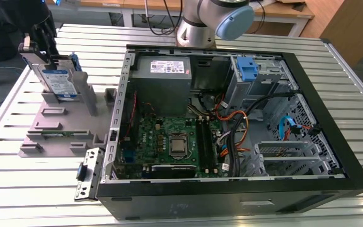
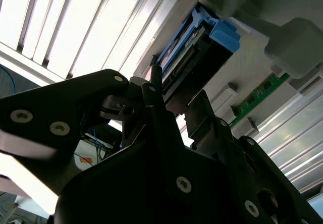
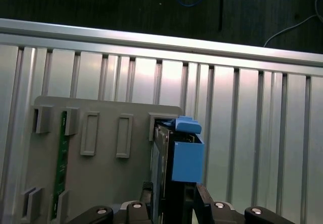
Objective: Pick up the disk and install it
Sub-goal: 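Pick up the disk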
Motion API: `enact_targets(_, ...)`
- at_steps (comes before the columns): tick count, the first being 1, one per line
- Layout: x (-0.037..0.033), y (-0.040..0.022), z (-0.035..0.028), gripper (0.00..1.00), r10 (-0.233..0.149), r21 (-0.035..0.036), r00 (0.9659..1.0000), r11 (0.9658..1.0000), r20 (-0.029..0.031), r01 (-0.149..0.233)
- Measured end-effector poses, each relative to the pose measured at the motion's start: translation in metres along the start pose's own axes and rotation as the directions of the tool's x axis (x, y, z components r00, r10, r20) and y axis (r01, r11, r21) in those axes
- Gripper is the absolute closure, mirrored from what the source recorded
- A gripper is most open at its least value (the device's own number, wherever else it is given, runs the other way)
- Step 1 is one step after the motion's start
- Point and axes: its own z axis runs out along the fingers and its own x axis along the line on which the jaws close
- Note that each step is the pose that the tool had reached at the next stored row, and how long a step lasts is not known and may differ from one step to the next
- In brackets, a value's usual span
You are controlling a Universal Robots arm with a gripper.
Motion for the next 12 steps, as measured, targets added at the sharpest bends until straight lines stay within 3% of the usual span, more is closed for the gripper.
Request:
enact_targets(10, 0.0000, -0.0002, 0.0000, 0.55, 0.000, 0.0000, 1.0000, 1.0000, 0.0000, 0.000)
enact_targets(12, 0.0000, -0.0003, -0.0001, 0.63, 0.000, -0.0002, 1.0000, 1.0000, -0.0001, 0.000)
